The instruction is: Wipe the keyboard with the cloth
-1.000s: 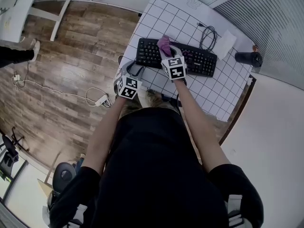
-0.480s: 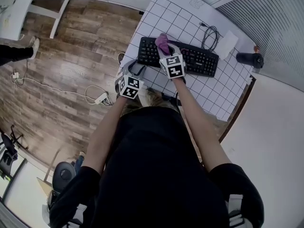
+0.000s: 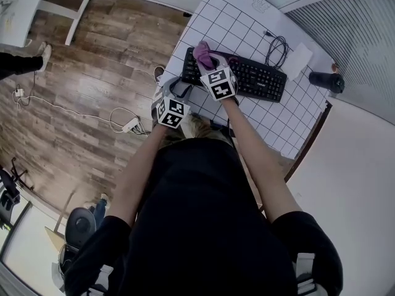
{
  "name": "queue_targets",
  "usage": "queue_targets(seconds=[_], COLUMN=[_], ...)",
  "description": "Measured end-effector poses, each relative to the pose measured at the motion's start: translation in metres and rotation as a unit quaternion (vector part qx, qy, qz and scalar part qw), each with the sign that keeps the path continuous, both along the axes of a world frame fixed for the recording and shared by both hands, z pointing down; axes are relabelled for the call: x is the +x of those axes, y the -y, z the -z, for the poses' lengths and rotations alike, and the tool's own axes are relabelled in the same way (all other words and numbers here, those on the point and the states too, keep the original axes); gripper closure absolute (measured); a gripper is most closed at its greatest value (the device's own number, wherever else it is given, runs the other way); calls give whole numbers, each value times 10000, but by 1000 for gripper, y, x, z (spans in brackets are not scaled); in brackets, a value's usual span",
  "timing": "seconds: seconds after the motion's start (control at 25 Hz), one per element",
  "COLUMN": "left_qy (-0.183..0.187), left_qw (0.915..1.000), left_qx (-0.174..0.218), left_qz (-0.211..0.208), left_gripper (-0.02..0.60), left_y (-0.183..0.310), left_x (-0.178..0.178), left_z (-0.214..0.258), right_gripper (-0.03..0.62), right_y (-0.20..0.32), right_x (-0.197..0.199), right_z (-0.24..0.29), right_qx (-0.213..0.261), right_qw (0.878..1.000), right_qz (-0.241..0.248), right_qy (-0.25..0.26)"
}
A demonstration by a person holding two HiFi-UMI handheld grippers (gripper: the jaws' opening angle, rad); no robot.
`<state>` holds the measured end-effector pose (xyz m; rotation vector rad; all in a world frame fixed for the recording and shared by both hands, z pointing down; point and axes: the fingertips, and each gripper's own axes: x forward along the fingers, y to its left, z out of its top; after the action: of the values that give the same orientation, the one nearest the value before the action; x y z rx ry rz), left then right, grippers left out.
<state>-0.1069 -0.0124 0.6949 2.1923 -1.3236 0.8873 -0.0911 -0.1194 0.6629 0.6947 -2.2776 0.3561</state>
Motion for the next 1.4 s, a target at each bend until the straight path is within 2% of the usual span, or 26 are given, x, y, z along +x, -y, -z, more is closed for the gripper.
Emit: queue_targets(seconds=[0.52,0.92,1.12,1.2,1.24,1.32,1.4], left_qy=[60,48,62,66,64,49,24], left_qw=[10000,10000,10000,10000,10000,10000,10000], left_qx=[17,-24,-17,-4,-1,-7,-13], left_qz=[2,5,2,-6,-10,-19,-32], left_gripper=[408,408,410,410,410,410,410], left_y=[1,0,0,0,0,-1,0], left_x=[0,-1,-1,-2,-2,-2,-2], left_z=[0,0,-1,0,0,0,0], right_gripper=[491,491,490,490,490,487,485], right_y=[-6,-10,-9,-10,-9,-8,-7], right_x=[-24,-38,-44,-48,-51,-56,-57], right_z=[0,1,1,2,5,17,35], right_qx=[59,85,-35,-329,-631,-1220,-1364], right_qw=[9988,9980,9991,9986,9959,9820,9717], right_qz=[475,621,432,274,79,-270,-325], right_qy=[-89,-94,3,306,640,1415,1903])
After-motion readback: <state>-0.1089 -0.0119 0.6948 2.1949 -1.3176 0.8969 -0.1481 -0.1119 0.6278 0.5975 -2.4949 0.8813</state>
